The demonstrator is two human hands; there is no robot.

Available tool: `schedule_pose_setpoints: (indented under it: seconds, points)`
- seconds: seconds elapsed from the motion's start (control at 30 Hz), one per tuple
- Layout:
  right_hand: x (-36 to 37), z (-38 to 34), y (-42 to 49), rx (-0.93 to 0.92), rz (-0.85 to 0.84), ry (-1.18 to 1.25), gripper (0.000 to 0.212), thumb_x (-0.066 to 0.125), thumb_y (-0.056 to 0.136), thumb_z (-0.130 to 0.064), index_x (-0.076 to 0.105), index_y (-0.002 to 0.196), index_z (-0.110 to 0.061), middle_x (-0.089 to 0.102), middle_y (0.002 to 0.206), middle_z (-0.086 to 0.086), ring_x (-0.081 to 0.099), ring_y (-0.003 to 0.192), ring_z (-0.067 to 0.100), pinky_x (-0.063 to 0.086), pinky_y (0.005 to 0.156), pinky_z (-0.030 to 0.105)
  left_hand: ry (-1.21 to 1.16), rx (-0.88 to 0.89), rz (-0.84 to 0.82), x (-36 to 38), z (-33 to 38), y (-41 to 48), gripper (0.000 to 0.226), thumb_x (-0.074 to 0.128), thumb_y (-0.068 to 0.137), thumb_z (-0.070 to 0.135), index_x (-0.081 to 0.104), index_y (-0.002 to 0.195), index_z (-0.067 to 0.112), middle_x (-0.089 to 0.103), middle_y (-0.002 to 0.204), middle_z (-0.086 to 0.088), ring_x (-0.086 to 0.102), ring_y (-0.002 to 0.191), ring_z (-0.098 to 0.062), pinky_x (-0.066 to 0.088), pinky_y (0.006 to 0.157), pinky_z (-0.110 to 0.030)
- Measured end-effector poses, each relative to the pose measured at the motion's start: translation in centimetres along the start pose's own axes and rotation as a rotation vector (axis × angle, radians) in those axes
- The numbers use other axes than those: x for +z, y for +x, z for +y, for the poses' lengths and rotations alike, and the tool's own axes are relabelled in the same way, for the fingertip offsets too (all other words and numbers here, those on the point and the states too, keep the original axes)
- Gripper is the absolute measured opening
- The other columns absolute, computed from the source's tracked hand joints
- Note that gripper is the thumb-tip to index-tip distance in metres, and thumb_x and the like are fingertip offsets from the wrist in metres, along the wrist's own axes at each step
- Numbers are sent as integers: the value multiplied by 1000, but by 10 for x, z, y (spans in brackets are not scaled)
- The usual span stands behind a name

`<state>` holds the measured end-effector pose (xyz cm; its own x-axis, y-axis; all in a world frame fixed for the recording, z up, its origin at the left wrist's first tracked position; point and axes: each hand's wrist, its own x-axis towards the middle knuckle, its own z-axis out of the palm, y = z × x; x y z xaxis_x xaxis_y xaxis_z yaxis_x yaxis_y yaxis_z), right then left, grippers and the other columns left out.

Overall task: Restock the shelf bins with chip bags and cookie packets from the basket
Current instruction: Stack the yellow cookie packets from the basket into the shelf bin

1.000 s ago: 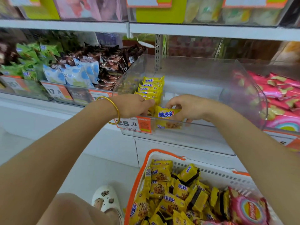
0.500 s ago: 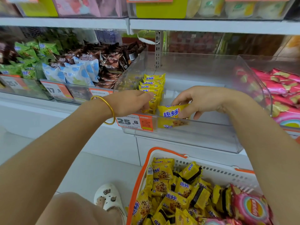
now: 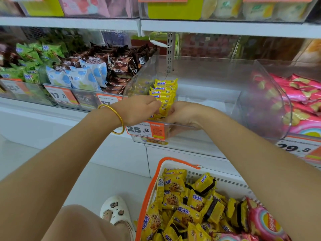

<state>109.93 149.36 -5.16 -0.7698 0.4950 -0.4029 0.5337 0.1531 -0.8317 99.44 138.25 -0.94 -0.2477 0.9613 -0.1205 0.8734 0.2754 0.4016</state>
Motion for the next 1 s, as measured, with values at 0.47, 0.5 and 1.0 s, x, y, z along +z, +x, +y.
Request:
schedule_pose_setpoints:
  seconds: [0.47, 0.5, 1.0]
  points:
    - [8, -6, 14, 251, -40, 286, 36, 56, 89, 5, 51, 124, 4, 65, 114, 24, 65, 101, 33, 51, 91, 51, 96, 9, 187, 11, -21, 4, 32, 38, 93, -1, 63, 108, 12, 54, 96, -4, 45, 72, -15, 32, 55, -21]
    - [7, -6, 14, 253, -31, 291, 35, 53, 90, 7, 50, 125, 4, 64, 114, 25, 66, 101, 34, 51, 91, 51, 86, 11, 197, 12, -22, 4, 32, 38, 92, -1, 64, 107, 11, 55, 97, -5, 47, 76, -17, 34, 59, -23]
    - [-28, -11, -110, -265, 202, 92, 21, 37, 96, 8, 54, 97, -3, 60, 84, 18, 64, 68, 24, 57, 63, 29, -325, 297, 576, 76, 28, -80, 24, 42, 79, 10, 63, 86, 18, 64, 81, 11, 56, 73, 0, 42, 67, -14]
